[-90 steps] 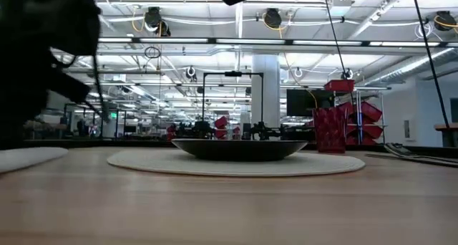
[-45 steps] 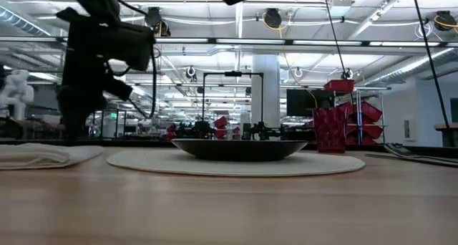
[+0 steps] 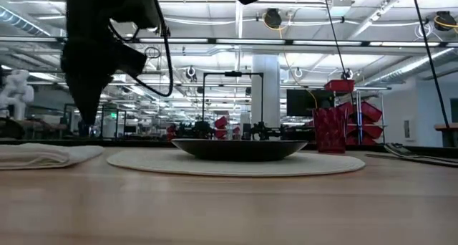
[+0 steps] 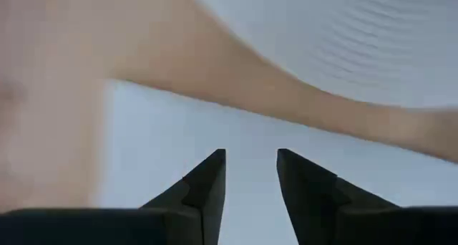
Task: Set table place
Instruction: Fold the white table napkin
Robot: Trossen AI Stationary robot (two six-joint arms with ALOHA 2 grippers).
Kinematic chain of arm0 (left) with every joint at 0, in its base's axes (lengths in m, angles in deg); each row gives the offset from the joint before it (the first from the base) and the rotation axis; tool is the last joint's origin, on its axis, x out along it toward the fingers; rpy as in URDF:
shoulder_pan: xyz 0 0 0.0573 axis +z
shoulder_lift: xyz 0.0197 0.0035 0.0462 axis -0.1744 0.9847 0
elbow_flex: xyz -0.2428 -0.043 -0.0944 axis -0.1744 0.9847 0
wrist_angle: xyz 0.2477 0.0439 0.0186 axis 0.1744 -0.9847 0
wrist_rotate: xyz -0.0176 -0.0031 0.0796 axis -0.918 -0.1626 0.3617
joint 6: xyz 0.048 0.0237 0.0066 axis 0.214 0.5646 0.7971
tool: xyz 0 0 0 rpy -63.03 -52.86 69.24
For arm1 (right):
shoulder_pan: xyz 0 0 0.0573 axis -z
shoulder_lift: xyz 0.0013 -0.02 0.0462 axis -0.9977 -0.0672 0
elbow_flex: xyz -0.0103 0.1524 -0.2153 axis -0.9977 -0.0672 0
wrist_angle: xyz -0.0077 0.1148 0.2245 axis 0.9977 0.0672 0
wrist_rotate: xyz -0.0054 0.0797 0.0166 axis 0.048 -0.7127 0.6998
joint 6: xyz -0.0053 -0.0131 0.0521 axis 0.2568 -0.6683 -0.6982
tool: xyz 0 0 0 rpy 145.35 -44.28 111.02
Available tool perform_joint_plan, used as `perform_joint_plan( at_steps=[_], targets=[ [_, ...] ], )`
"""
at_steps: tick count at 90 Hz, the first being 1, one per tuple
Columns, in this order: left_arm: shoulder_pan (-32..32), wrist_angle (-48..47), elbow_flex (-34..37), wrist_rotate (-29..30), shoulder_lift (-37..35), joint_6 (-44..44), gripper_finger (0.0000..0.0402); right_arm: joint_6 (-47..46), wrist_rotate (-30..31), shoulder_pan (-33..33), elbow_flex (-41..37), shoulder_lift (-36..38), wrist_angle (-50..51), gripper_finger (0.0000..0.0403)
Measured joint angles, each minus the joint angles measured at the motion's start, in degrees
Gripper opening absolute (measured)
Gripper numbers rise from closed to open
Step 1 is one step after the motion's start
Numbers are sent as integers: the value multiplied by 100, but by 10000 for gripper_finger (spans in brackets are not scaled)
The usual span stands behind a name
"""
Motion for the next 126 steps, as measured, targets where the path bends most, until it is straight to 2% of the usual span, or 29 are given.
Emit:
perform_joint_plan(
  at_steps=[16,28,38,64,74,79,90,98,112,117,126],
  targets=[
    [-1126,506,246,17,0,-1025,114,-70,6,-34,0,0,31,199],
    [-1789,830,516,493,98,-1845,114,-19,48,-29,0,0,27,199],
    [-2241,1176,652,508,256,-2284,114,98,165,-28,0,-2,8,199],
    [-3022,913,609,-582,272,-2673,114,205,159,-17,0,-2,33,199],
    [-3111,661,609,-655,-3,-2765,114,205,157,2,0,-2,32,199],
    [-3111,641,609,-409,-195,-2767,114,205,155,21,0,-2,31,199],
    [-2976,439,606,601,-668,-2790,114,206,159,108,0,-2,10,199],
    [-2786,19,602,1321,-880,-3294,114,207,161,200,0,-2,-55,199],
    [-2456,-569,753,1542,-814,-4205,114,207,170,296,0,-2,-210,199],
    [-2401,-446,910,1760,-719,-4606,114,208,178,295,0,-2,-278,199],
    [-2328,340,1241,2078,-509,-5063,114,278,177,289,0,-2,-403,199]
  ],
)
